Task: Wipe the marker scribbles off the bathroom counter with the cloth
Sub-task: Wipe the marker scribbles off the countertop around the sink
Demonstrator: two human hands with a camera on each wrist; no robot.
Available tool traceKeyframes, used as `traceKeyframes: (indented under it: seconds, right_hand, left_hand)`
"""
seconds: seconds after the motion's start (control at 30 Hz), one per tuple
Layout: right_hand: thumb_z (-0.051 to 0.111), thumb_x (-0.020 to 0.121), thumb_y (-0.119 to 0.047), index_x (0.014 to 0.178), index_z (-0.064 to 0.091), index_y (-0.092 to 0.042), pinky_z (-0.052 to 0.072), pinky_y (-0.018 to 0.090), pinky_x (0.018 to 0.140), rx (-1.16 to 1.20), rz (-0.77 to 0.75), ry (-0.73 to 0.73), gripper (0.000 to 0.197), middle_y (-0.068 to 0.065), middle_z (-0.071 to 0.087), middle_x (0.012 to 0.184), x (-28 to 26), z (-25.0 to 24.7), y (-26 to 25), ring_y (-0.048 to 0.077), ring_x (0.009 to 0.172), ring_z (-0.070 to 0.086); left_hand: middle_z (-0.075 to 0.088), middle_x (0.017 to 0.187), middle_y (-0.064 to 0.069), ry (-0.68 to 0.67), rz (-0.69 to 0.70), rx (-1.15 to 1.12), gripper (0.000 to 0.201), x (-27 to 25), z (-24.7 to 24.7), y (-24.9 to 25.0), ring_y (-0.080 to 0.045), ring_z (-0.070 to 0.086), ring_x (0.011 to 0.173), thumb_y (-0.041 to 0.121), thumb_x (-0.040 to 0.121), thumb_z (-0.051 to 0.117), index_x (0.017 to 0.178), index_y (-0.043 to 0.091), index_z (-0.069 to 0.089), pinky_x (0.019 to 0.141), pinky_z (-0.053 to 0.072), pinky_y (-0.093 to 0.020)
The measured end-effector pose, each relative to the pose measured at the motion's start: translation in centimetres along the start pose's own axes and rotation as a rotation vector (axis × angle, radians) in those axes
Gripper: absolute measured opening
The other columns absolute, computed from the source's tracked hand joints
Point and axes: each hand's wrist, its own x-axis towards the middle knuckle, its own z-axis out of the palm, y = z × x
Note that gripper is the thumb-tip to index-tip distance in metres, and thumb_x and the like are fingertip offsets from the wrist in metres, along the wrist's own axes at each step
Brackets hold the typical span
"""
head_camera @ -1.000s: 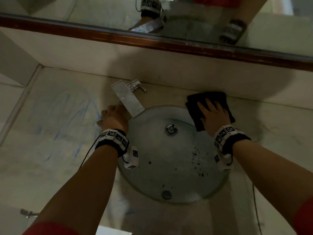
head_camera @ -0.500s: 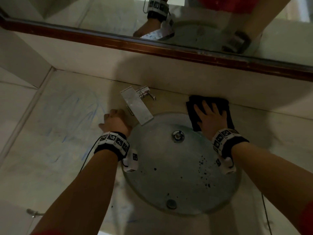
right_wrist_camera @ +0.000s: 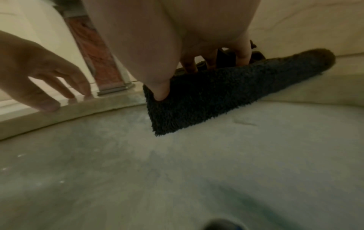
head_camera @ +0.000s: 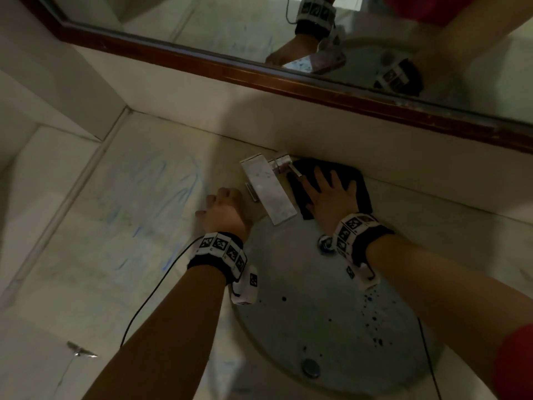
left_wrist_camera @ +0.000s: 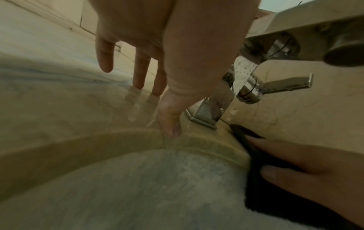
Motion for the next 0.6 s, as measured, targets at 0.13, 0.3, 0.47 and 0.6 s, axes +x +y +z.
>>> traceKeyframes:
  seconds: [0.13,0.3,0.47,0.6]
  right_hand:
    - [0.023,0.101,-0.052,0.151,-0.014,-0.039,0.004,0.065,0.113,-0.042,-0.088,-0.038,0.063,-0.003,-0.021,0.161,1.1,-1.0,-1.2,0.031,0.149,-0.008]
    - [0.032,0.097,-0.059,0.151,-0.013,-0.042,0.004,0.066,0.114,-0.049,-0.194,-0.065,0.072,-0.005,-0.018,0.161,2.3,-2.2,-2.0,0.028,0.149,-0.009]
    - [0.035,0.095,-0.062,0.151,-0.011,-0.041,0.002,0.066,0.114,-0.056,-0.249,-0.095,0.076,-0.004,-0.013,0.162,2.7,-3.1,-2.5,0.027,0.149,-0.011]
    - [0.036,0.095,-0.061,0.151,-0.011,-0.044,0.003,0.064,0.115,0.004,-0.23,-0.087,0.075,-0.007,-0.016,0.162,2.4,-3.0,-2.7,0.026,0.149,-0.01]
  left_hand:
    - [0.043,0.128,-0.003,0.005,0.02,-0.001,0.059,0.1,0.2,-0.3,-0.033,0.039,0.119,0.045,0.075,0.072,0.124,0.023,0.046,0.091,0.041,-0.054]
    - [0.043,0.129,-0.003,-0.003,0.006,-0.004,0.057,0.1,0.1,-0.2,-0.032,0.038,0.119,0.042,0.077,0.071,0.125,0.023,0.046,0.092,0.039,-0.053]
    - [0.042,0.129,-0.003,-0.012,-0.001,-0.015,0.056,0.0,0.2,-0.2,-0.032,0.038,0.12,0.04,0.078,0.07,0.126,0.022,0.045,0.096,0.038,-0.056]
    - [0.042,0.128,-0.003,-0.004,-0.036,-0.054,0.055,0.1,0.4,-0.1,-0.031,0.037,0.119,0.037,0.075,0.071,0.123,0.024,0.047,0.092,0.039,-0.055]
